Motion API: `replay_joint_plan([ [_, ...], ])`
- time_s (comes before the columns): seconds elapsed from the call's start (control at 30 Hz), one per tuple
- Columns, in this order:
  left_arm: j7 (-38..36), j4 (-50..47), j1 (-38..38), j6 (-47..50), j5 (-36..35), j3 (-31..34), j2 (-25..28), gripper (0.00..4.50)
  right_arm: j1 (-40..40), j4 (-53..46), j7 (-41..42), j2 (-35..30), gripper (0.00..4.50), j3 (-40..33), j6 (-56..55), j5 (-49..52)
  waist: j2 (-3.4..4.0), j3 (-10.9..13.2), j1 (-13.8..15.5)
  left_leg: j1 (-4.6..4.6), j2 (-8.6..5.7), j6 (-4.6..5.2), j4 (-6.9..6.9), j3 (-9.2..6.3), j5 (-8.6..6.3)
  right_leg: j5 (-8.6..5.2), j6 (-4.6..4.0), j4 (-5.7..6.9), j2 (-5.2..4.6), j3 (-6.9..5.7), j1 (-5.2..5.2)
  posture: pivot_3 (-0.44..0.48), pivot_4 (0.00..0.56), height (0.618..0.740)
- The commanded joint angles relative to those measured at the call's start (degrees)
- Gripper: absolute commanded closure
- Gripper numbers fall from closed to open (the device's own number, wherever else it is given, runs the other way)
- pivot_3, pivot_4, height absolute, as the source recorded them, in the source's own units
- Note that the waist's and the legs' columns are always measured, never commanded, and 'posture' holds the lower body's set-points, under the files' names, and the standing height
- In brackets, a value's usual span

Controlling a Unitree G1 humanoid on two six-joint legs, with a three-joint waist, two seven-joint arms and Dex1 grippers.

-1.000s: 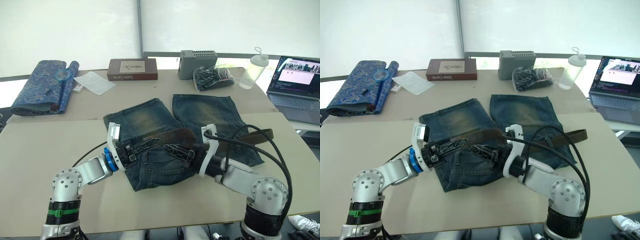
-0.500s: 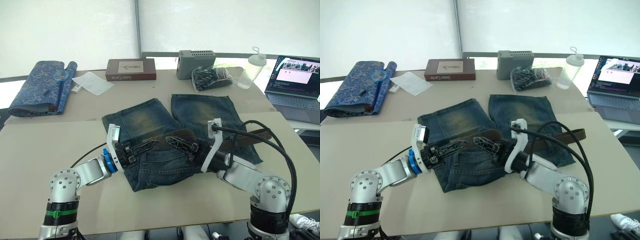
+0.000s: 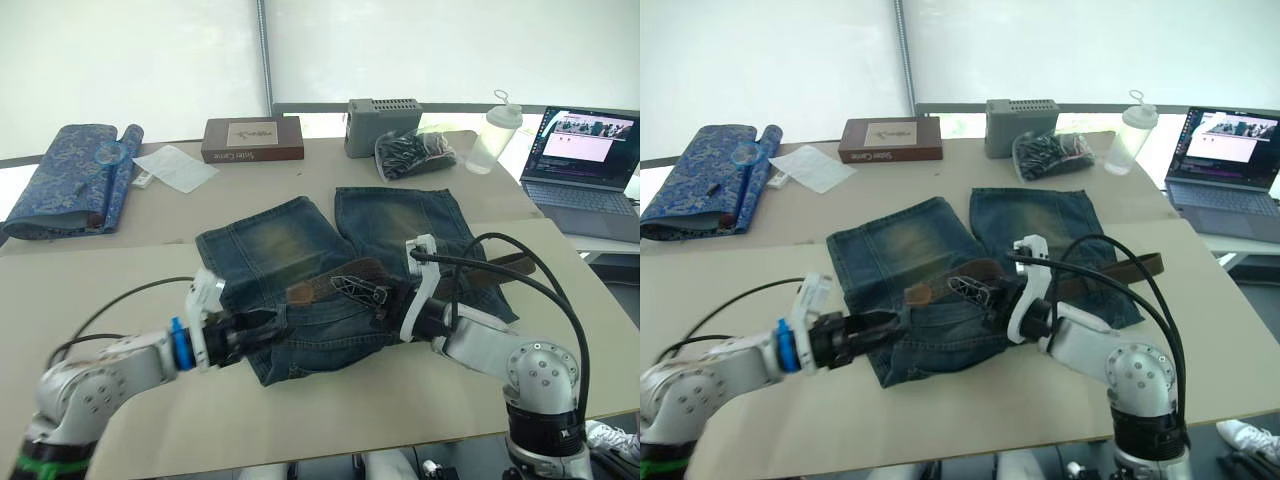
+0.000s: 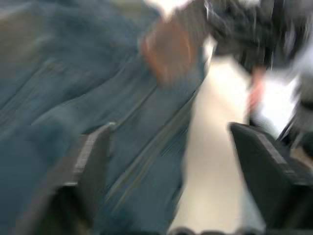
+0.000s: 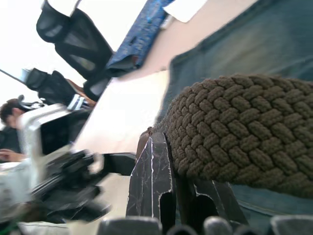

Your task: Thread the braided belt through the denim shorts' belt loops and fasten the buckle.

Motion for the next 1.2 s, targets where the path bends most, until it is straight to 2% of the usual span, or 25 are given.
replay_joint_plan([
  [0.03,-8.9,-2.5,5.4,-10.6,8.6,2.5,2.4,0.04,-1.6,1.3,-0.5,-1.2,4.50,2.2,1.5,-2.9,0.07,0.0,0.1,-0.01,0.04,0.00,0.00,-0.01,0.00,-0.01,-0.02,-0.02,-0.04,-0.02,0.00,0.000,0.150,0.740],
  [0.13,-13.1,-1.4,9.8,-18.0,14.9,3.0,2.7,0.04,-2.0,3.7,-1.3,-0.9,4.50,3.5,2.1,-5.8,0.14,0.1,0.5,-0.07,0.07,0.00,0.00,-0.06,0.00,-0.04,-0.08,-0.04,-0.41,-0.01,0.01,0.000,0.150,0.740],
  [0.27,-14.7,2.0,12.5,-24.7,20.3,3.1,0.6,0.04,-2.3,5.4,-2.8,1.4,4.50,4.7,2.5,-8.1,0.15,0.1,0.7,-0.12,0.10,0.01,0.02,-0.09,0.00,-0.02,-0.04,-0.11,-0.50,0.00,0.04,0.000,0.150,0.740],
  [0.43,-15.8,3.3,13.5,-27.3,22.4,3.1,-0.5,0.04,-1.5,5.6,-3.0,3.6,4.50,5.3,3.4,-9.9,0.14,0.1,0.6,-0.14,0.11,0.04,0.02,-0.13,-0.02,0.02,0.03,-0.15,-0.44,-0.09,0.04,0.000,0.150,0.740],
  [0.67,-15.1,5.2,11.1,-27.0,23.6,1.5,-2.7,0.04,-1.2,8.1,-3.9,10.3,4.50,4.7,3.9,-9.5,0.15,0.1,0.0,-0.05,0.11,0.04,0.02,-0.11,-0.02,0.04,0.07,-0.05,-0.29,-0.17,0.06,0.000,0.150,0.740],
  [1.0,-11.2,6.1,9.1,-18.7,19.6,1.3,-6.4,0.04,-2.3,15.5,-1.7,16.0,4.50,6.9,5.8,-15.9,0.12,0.1,-0.2,0.13,0.13,0.05,0.02,-0.08,-0.03,0.04,0.07,0.04,0.06,-0.11,0.15,0.000,0.150,0.740],
  [1.2,-3.6,6.2,6.7,-8.2,11.4,3.4,-11.7,0.04,-4.6,21.7,1.3,21.2,4.50,4.6,6.9,-15.2,0.06,0.0,-0.5,0.29,0.19,0.04,0.02,-0.08,-0.04,0.04,0.06,0.09,0.22,-0.05,0.22,0.000,0.150,0.740],
])
